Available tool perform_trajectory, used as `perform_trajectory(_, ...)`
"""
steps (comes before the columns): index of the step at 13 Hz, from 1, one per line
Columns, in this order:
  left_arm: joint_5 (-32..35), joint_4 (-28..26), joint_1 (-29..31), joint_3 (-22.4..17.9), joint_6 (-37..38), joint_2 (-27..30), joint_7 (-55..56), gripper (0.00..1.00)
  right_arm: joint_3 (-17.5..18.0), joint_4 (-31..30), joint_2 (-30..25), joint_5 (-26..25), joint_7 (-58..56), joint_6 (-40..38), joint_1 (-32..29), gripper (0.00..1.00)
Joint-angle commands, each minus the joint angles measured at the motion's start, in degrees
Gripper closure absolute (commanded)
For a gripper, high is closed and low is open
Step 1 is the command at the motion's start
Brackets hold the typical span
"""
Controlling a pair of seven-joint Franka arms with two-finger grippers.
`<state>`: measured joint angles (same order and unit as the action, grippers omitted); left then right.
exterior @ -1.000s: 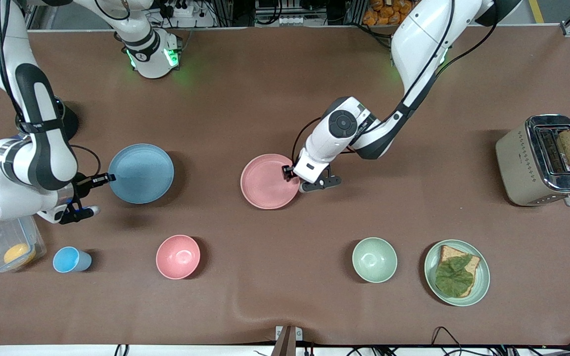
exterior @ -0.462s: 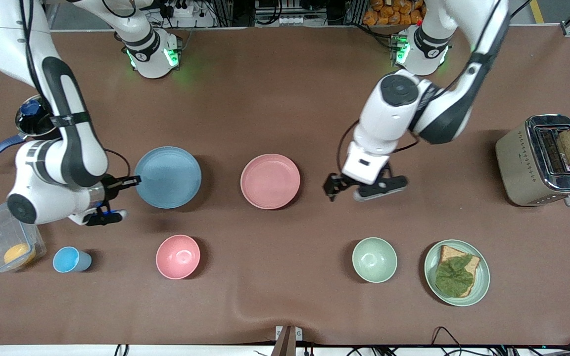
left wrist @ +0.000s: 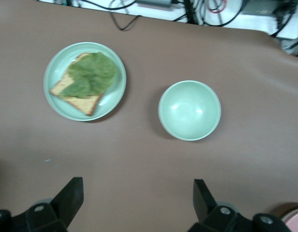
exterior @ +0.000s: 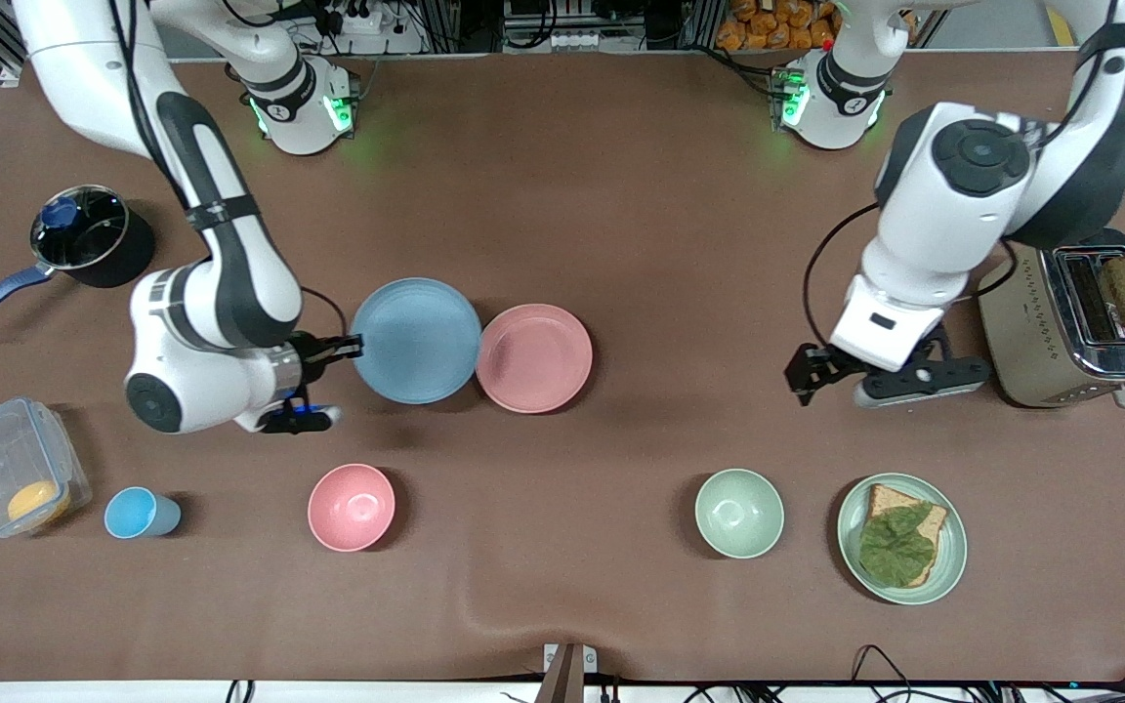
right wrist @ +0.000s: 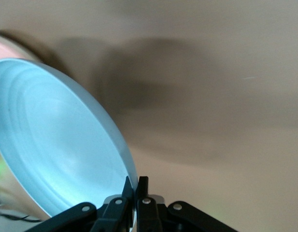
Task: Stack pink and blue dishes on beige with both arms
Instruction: 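Carry the blue plate onto the pink plate while the left gripper retracts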
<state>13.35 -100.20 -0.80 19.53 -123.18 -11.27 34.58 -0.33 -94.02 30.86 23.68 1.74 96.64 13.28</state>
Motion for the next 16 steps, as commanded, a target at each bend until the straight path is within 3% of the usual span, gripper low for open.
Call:
perform_trajectory(1, 0.7, 3.6, 0.4, 0.3, 8.5, 2.0, -1.7, 0.0, -0.6, 2.7, 2.8, 5.0, 3.3, 1.2, 3.7, 1.0)
perform_trajectory(6, -1.7, 11.8, 2.2, 0.2, 19.5, 2.6, -13.1, 0.0, -0.6, 3.7, 7.5, 10.0, 7.5, 9.3, 9.7, 1.0)
perform_trajectory(10, -7.5, 11.7, 2.1, -6.7, 21.8, 6.0, -25.5, 0.0, -0.5, 3.7, 8.6, 12.2, 7.5, 11.7, 11.4, 1.0)
perform_trajectory(16, -10.4, 11.8, 2.5, -9.0, 25.3, 9.5, -30.5, 0.0, -0.5, 3.7, 10.5, 13.1, 7.5, 15.6, 11.9, 1.0)
